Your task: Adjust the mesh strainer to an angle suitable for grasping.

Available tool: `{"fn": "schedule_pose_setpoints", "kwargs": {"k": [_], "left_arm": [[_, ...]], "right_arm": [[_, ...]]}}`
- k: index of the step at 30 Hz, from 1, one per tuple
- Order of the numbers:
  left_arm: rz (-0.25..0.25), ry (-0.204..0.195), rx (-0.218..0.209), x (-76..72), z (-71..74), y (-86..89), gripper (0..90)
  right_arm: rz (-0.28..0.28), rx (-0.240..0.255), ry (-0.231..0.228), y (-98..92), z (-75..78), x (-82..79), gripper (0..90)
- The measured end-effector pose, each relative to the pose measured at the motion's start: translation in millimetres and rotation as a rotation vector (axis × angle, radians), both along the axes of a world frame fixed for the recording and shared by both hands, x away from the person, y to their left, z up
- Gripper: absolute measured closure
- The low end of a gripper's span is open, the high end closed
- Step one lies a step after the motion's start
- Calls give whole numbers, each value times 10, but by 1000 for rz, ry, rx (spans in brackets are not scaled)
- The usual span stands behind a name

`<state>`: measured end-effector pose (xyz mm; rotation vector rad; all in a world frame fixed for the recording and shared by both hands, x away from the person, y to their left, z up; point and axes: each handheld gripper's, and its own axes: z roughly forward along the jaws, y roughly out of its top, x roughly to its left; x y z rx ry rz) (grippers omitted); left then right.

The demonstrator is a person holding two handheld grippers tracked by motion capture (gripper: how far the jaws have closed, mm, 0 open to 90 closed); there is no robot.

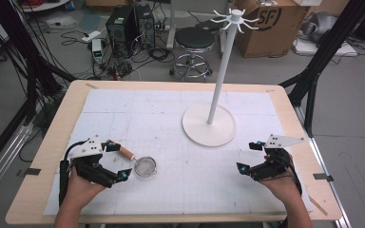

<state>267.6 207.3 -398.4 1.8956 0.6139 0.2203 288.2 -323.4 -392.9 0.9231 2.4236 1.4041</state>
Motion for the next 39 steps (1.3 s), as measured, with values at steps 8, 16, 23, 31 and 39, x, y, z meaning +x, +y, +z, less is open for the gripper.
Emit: {"fn": "schedule_pose_setpoints", "kwargs": {"k": [8,16,23,31,39], "left_arm": [[6,6,11,11,-13,-5,17],[2,3,14,7,-2,25,17],[15,4,22,19,12,41,17],[35,32,66,106,-18,35,43],[121,66,99,250,-38,70,384]], "right_arm": [[-3,2,2,-20,0,-4,4],[-10,-16,2,28,-12,-39,4],[-9,-12,5,-6,-29,-42,4],[-17,-13,18,-26,-55,-61,4],[-17,-23,15,-14,-66,-61,4]]}}
